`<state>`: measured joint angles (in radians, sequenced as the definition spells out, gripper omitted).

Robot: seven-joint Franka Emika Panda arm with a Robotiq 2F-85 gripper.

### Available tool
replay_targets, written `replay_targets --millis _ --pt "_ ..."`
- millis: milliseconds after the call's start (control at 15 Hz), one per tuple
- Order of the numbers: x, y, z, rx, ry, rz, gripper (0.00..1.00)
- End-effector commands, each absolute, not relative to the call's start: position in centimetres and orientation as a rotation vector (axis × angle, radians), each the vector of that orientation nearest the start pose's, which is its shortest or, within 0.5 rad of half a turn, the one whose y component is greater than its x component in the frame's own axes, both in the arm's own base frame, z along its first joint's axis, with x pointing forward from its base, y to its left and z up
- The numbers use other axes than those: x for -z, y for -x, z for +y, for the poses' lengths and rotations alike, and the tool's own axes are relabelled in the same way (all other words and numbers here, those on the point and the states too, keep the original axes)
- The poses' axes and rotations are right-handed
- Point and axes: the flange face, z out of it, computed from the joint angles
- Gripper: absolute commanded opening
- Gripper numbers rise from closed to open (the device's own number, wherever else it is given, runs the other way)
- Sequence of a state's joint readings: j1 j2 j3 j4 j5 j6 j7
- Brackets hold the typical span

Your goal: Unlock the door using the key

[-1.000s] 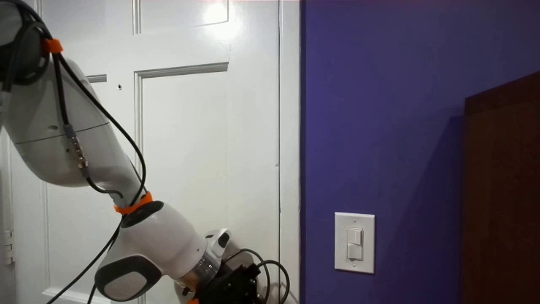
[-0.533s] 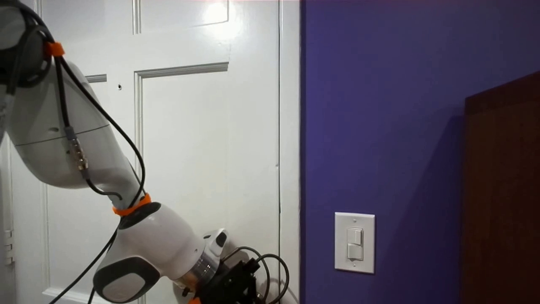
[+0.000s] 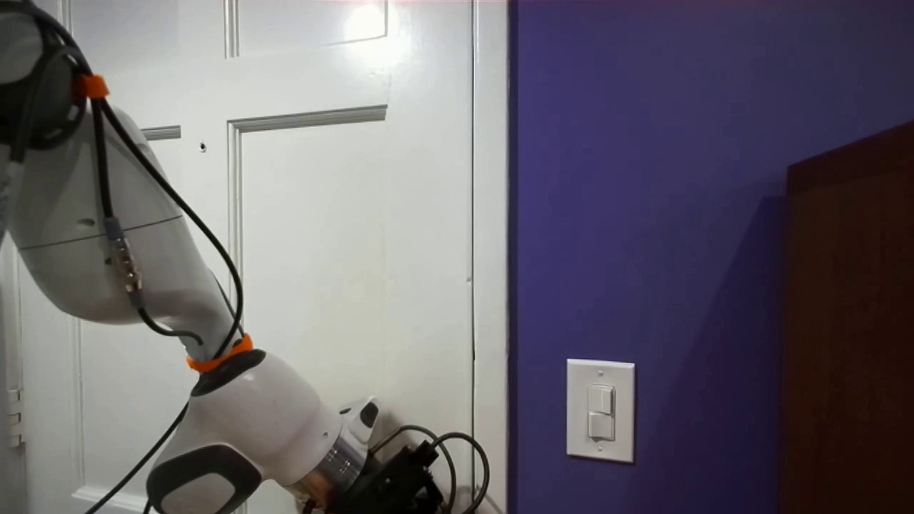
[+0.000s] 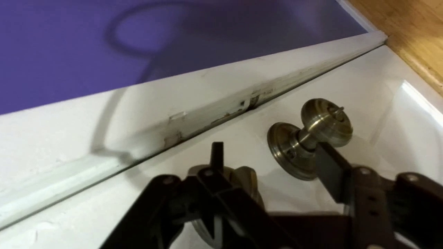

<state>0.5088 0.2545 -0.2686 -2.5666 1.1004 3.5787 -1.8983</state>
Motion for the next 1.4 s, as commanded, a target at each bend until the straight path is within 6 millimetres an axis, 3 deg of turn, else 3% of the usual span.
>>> replay_targets --millis 0,400,867,1333 --pt "-26.3 -43.4 -1.4 -0.512 -2.247 1.167 1.0" --pt "-28.9 -42.0 -2.6 -0.588 -2.341 1.0 1.0" --pt "-33.7 -40.9 -3.8 -0.766 -2.451 0.781 1.0" --pt "-36.6 -39.4 -3.5 -0.975 -2.605 0.644 1.0"
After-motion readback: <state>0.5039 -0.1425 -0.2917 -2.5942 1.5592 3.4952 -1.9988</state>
